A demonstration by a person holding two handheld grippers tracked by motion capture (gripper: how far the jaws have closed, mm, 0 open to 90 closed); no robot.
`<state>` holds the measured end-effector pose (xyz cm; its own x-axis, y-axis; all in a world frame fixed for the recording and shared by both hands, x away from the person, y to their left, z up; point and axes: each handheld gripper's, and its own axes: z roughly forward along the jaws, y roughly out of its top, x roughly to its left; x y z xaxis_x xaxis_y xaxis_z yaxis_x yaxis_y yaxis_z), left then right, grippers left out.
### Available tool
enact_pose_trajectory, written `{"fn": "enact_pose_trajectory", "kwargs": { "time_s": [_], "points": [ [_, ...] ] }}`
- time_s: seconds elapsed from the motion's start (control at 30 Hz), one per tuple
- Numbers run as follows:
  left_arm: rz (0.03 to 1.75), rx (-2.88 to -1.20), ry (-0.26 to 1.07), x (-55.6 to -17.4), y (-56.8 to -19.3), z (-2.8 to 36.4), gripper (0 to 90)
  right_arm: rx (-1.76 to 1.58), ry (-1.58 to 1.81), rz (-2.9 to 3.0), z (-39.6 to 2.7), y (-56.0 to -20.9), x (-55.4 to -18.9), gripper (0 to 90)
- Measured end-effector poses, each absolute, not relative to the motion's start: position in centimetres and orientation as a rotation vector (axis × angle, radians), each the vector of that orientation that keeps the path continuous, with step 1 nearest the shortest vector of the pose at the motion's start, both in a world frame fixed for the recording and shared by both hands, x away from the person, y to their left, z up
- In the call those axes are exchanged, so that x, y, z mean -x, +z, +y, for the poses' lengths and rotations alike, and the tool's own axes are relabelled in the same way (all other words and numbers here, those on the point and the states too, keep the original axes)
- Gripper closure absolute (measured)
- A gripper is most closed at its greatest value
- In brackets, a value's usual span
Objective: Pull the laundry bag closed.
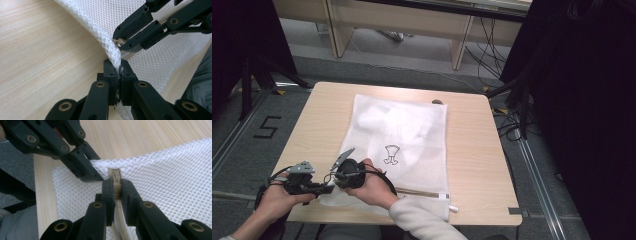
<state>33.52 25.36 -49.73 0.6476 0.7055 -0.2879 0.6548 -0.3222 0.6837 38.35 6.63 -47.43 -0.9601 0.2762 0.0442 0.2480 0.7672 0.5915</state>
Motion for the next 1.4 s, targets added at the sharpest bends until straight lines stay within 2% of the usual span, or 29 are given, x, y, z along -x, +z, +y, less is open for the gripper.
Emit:
{"fn": "enact_pose_trajectory", "kwargs": {
  "time_s": [1.4],
  "points": [
    [1.046,-2.026,0.110,-33.6,-49.3,25.4,85.8,-0.468,0.881,2.954,4.2,-48.0,-37.9,82.4]
  ]
}}
